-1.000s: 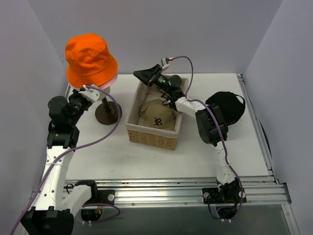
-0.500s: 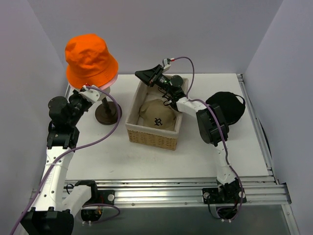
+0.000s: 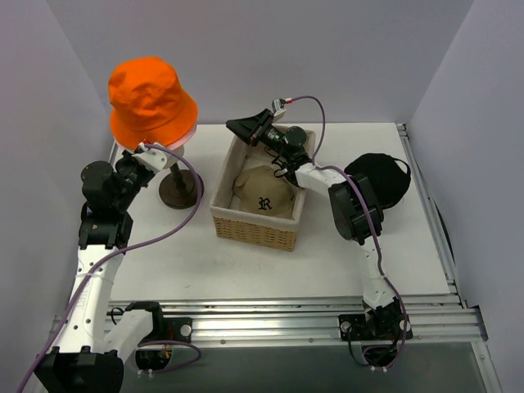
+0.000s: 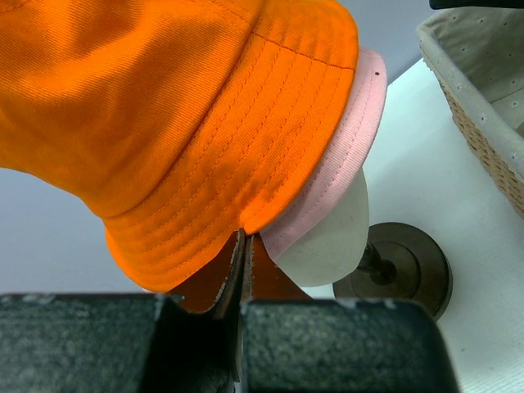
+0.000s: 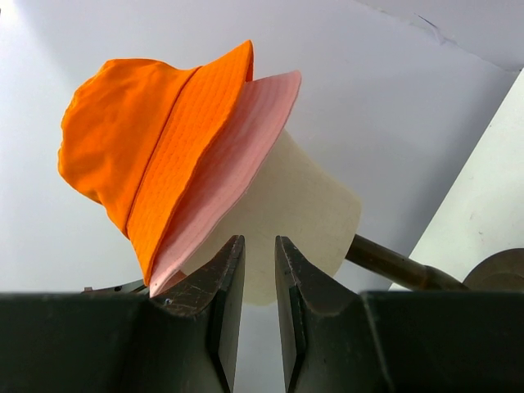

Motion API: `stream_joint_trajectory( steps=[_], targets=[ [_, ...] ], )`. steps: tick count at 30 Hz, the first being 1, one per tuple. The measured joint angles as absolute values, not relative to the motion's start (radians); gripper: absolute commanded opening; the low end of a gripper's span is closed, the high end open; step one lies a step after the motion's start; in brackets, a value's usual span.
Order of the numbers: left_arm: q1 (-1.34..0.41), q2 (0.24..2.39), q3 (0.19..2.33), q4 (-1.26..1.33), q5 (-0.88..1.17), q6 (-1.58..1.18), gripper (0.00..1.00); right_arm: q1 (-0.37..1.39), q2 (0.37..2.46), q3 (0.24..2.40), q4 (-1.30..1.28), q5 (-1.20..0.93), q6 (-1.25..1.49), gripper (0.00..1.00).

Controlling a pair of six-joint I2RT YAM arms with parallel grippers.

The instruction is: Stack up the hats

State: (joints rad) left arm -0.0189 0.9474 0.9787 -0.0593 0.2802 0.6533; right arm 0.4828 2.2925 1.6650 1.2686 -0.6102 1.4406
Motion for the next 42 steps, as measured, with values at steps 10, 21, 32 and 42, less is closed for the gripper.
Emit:
stream_joint_trajectory(
  steps=[10,21,32,42],
  targets=[
    [-0.019,0.941,0.979,-0.073,0.268,0.617,0.42,0.483,2.291,1.662,1.269,-0.611,1.441,0.18],
    [-0.02,0.915,1.006,-0.087,0.223,0.467,0.73,0.476,2.271,1.655,1.268,-0.619,1.416,0.18],
    [-0.02,1.028,1.602,-0.3,0.174,0.092,0.94,0.471,2.085,1.494,1.048,-0.606,1.195,0.19],
    [-0.128,1.131,1.687,-0.369,0.334,-0.175,0.94,0.48,1.634,1.303,0.463,-0.309,0.728,0.22]
  ],
)
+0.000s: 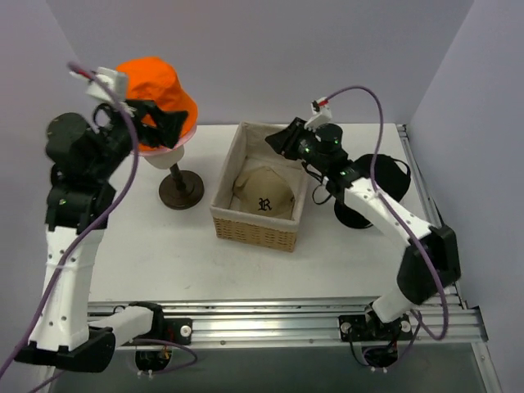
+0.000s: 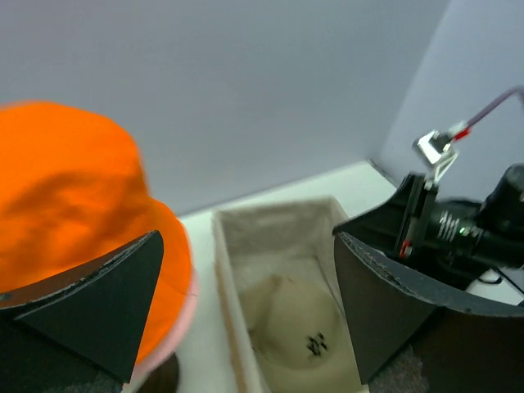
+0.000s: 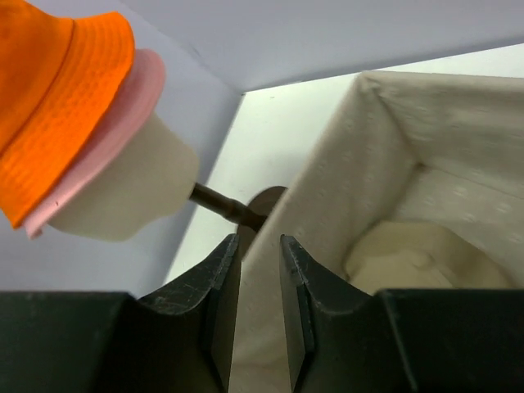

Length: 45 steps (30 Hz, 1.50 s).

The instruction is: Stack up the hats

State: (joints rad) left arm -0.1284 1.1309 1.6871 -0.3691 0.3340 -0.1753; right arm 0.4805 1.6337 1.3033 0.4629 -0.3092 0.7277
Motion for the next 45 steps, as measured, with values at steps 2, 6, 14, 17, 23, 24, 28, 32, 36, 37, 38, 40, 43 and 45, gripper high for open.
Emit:
stream_joint_trajectory(
  steps=[2,6,14,17,23,24,28,32,36,37,38,40,43,45],
  targets=[
    [-0.215,1.161,1.639,-0.376,0.302,-0.183,0.94,0.487,1.508,1.227,0.388,-0.229,0.673,0.23],
    [-0.409,1.249,1.567,-0.39,0.208,-0.183,0.94,0.508,1.331,1.145,0.263,-0.078,0.59,0.25],
    [-0.505,1.221,1.45,-0.387,0.085,-0.261,0.94,0.532,1.127,1.066,0.099,0.115,0.516,0.25],
    [-0.519,1.14,1.329,-0.334,0.07,-0.324,0.94,0.546,1.112,1.039,0.083,0.174,0.51,0.25],
    [-0.608,0.978,1.032,-0.225,0.047,-0.435,0.94,0.625,1.227,1.128,0.001,0.327,0.474,0.31],
    [-0.621,0.974,1.026,-0.225,0.04,-0.438,0.94,0.632,1.271,1.172,-0.013,0.34,0.463,0.32],
    [-0.688,0.94,0.998,-0.207,-0.02,-0.441,0.94,0.651,1.425,1.304,-0.044,0.347,0.433,0.5],
    [-0.817,0.916,0.995,-0.216,-0.134,-0.411,0.94,0.656,1.534,1.364,-0.066,0.328,0.41,0.56],
    [-0.944,0.929,0.992,-0.229,-0.27,-0.37,0.94,0.641,1.639,1.426,-0.083,0.272,0.394,0.61],
    [-0.965,0.931,0.988,-0.23,-0.29,-0.359,0.94,0.631,1.667,1.438,-0.079,0.245,0.392,0.61],
    [-0.987,0.931,0.985,-0.241,-0.313,-0.352,0.94,0.619,1.693,1.447,-0.078,0.22,0.392,0.62],
    [-1.029,0.924,0.976,-0.256,-0.364,-0.333,0.94,0.59,1.744,1.462,-0.08,0.192,0.392,0.63],
    [-1.097,0.88,0.938,-0.257,-0.406,-0.306,0.94,0.557,1.816,1.485,-0.081,0.166,0.392,0.64],
    [-1.136,0.823,0.895,-0.25,-0.424,-0.295,0.94,0.542,1.864,1.515,-0.079,0.141,0.391,0.65]
  ],
)
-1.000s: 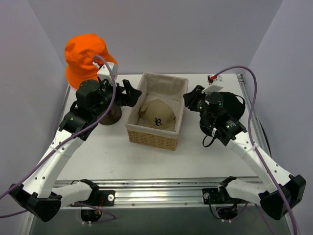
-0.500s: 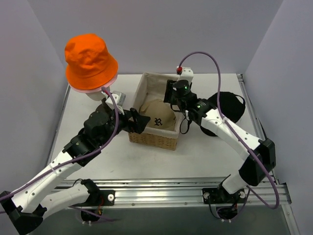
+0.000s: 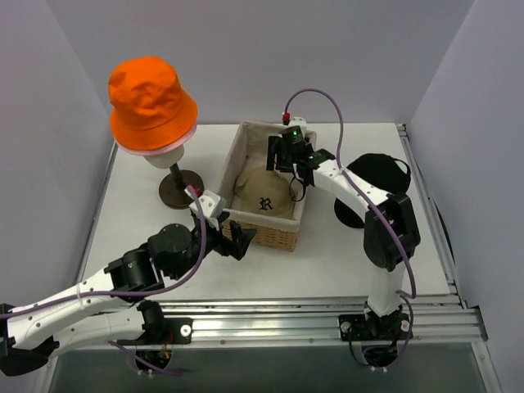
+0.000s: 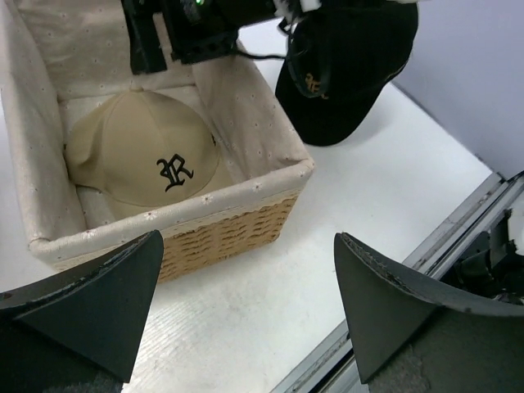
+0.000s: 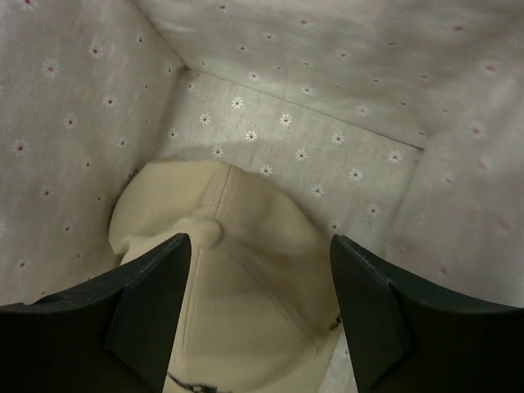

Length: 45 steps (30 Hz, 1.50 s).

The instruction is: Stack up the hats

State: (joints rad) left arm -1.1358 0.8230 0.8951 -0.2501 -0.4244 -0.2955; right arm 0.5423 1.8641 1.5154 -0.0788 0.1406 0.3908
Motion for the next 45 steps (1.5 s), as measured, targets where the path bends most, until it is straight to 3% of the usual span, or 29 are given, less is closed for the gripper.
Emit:
stream_joint_trajectory(
  steps=[11,20,23,26,27,36,45],
  targets=[
    [-1.159,0.711,0.758,-0.108,-0.447,-0.266,0.94,0.53,2.094,1.649,-0.105,0.047,0.363,0.65],
    [-1.159,0.604,0.693,-0.031,-0.434,-0.216,0.94,0.529,2.172,1.718,-0.125,0.023,0.332,0.56],
    [-1.159,0.566,0.675,-0.003,-0.435,-0.208,0.94,0.529,2.206,1.74,-0.125,0.017,0.325,0.41],
    [-1.159,0.526,0.648,0.017,-0.447,-0.205,0.95,0.525,2.23,1.751,-0.124,0.01,0.313,0.17],
    [-1.159,0.513,0.637,0.02,-0.452,-0.204,0.95,0.524,2.231,1.751,-0.125,0.009,0.31,0.01],
    [-1.159,0.436,0.606,0.044,-0.491,-0.202,0.96,0.517,2.181,1.776,-0.162,-0.019,0.3,0.0],
    [-1.159,0.437,0.601,0.058,-0.498,-0.202,0.97,0.516,1.752,1.586,-0.07,-0.138,0.305,0.0]
  ],
)
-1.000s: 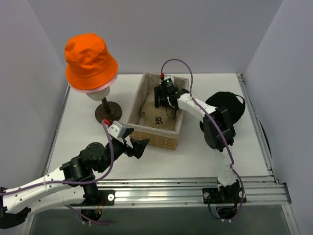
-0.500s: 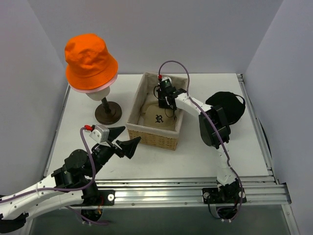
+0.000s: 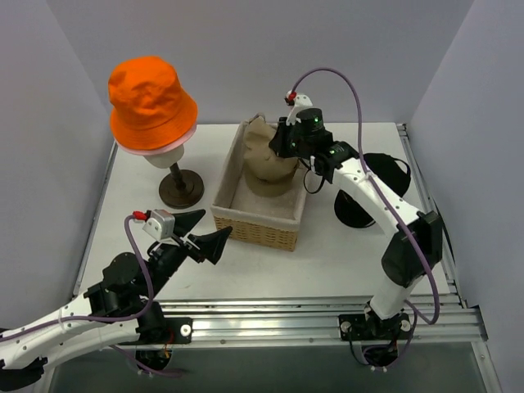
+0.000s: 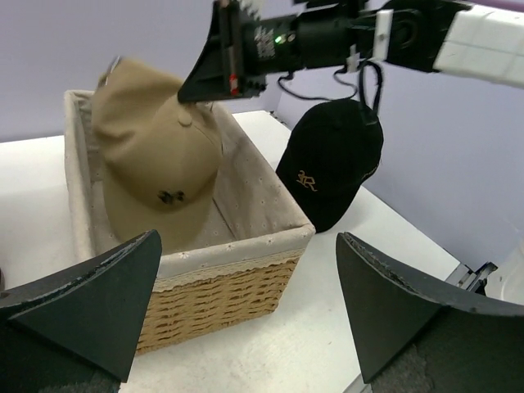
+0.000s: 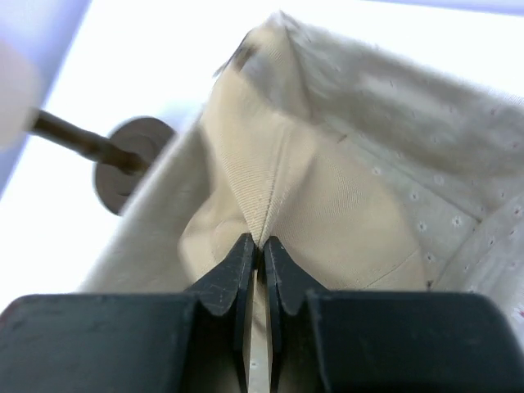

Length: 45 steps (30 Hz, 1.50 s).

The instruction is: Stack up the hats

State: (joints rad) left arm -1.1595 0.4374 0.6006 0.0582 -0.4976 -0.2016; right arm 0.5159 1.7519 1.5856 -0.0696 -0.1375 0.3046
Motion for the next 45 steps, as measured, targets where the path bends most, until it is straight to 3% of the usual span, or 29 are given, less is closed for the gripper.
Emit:
stream_joint_trajectory(
  steps=[15,24,33,45],
  targets=[
    [-1.159,0.448,0.601,0.059,-0.501,-0.201,0.98,0.516,1.684,1.512,-0.05,-0.103,0.301,0.0],
    [-1.159,0.547,0.607,0.053,-0.517,-0.197,0.98,0.517,1.663,1.687,-0.072,-0.044,0.282,0.0],
    [-1.159,0.705,0.736,0.03,-0.508,-0.208,0.98,0.52,1.457,1.707,-0.118,0.062,0.282,0.0],
    [-1.159,0.993,0.921,0.078,-0.393,-0.26,0.98,0.524,1.149,1.557,-0.248,0.228,0.299,0.0]
  ],
)
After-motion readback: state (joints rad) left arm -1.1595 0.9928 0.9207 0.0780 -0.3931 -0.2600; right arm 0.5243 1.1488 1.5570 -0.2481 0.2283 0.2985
